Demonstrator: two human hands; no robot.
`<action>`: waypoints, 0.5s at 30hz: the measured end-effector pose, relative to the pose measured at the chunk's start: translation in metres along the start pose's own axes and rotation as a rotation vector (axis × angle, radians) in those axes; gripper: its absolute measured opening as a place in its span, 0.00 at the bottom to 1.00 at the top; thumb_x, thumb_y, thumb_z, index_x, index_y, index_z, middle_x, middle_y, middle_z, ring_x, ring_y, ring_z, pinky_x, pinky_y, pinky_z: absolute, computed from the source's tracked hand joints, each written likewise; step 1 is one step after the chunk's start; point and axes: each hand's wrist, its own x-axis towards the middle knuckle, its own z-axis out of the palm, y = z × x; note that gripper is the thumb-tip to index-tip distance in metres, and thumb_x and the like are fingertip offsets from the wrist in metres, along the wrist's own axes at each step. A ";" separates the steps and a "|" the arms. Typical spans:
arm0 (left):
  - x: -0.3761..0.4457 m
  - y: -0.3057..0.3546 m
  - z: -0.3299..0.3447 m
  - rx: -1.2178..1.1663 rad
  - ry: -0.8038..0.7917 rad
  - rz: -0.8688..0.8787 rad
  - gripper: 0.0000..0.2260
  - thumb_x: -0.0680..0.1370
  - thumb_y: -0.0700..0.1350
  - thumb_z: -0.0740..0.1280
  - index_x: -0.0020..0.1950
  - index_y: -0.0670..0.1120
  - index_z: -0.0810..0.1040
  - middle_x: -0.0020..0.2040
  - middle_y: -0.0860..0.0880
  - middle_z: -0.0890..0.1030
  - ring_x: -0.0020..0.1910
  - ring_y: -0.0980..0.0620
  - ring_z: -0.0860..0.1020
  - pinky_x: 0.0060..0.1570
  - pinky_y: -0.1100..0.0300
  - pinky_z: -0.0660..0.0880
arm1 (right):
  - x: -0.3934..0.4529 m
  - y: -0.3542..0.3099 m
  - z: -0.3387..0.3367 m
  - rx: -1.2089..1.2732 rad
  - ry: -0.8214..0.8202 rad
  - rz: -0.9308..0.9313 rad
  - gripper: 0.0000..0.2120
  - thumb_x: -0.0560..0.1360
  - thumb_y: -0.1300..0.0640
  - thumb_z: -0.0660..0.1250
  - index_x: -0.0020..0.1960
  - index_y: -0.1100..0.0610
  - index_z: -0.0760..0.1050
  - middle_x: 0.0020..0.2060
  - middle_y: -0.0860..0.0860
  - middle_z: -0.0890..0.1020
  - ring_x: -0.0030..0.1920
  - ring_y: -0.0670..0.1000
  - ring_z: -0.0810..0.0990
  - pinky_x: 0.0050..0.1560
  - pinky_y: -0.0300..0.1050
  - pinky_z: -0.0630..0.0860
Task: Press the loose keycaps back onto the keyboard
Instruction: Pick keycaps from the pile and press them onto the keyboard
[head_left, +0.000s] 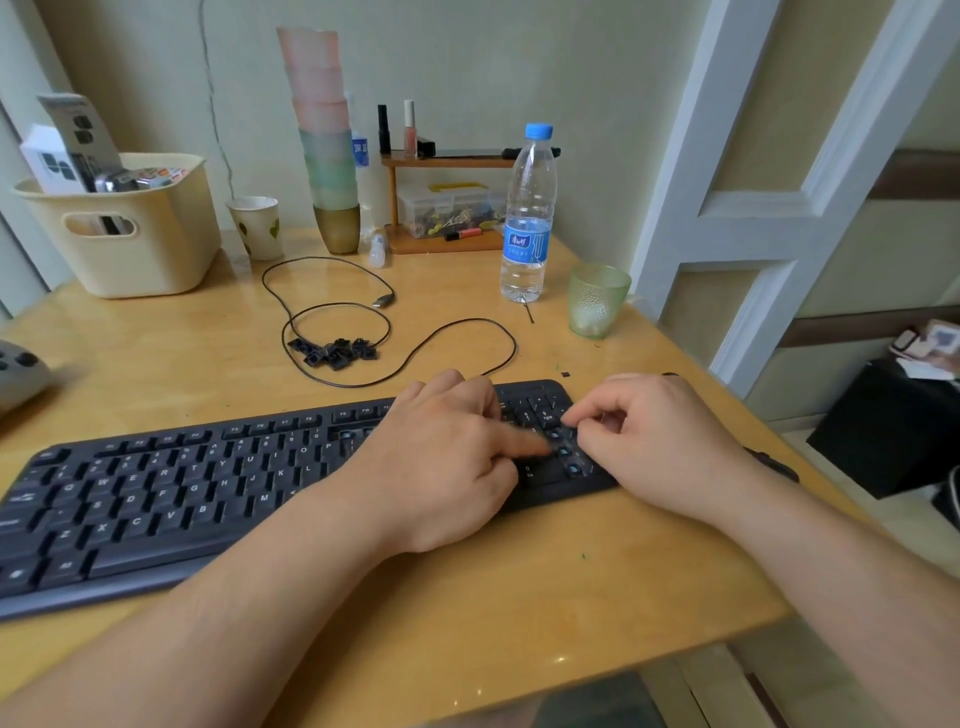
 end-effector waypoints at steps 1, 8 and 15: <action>0.000 0.001 0.001 0.013 -0.019 0.001 0.26 0.78 0.55 0.49 0.74 0.71 0.70 0.50 0.58 0.66 0.55 0.53 0.64 0.64 0.50 0.66 | 0.001 0.001 0.002 0.011 0.005 -0.003 0.11 0.74 0.60 0.70 0.46 0.46 0.87 0.38 0.40 0.81 0.41 0.41 0.78 0.40 0.27 0.69; -0.001 0.000 -0.006 0.066 -0.018 0.009 0.22 0.81 0.55 0.53 0.73 0.71 0.71 0.50 0.58 0.66 0.55 0.53 0.63 0.62 0.51 0.65 | 0.019 -0.010 0.011 0.056 0.052 -0.077 0.11 0.76 0.58 0.70 0.46 0.43 0.86 0.40 0.42 0.80 0.41 0.43 0.77 0.40 0.27 0.69; 0.004 -0.063 -0.073 0.106 0.058 -0.182 0.11 0.81 0.55 0.64 0.57 0.59 0.85 0.48 0.58 0.80 0.49 0.56 0.78 0.53 0.54 0.78 | 0.072 -0.068 0.041 0.096 -0.073 -0.157 0.08 0.79 0.54 0.70 0.52 0.43 0.86 0.39 0.36 0.81 0.36 0.35 0.77 0.35 0.27 0.67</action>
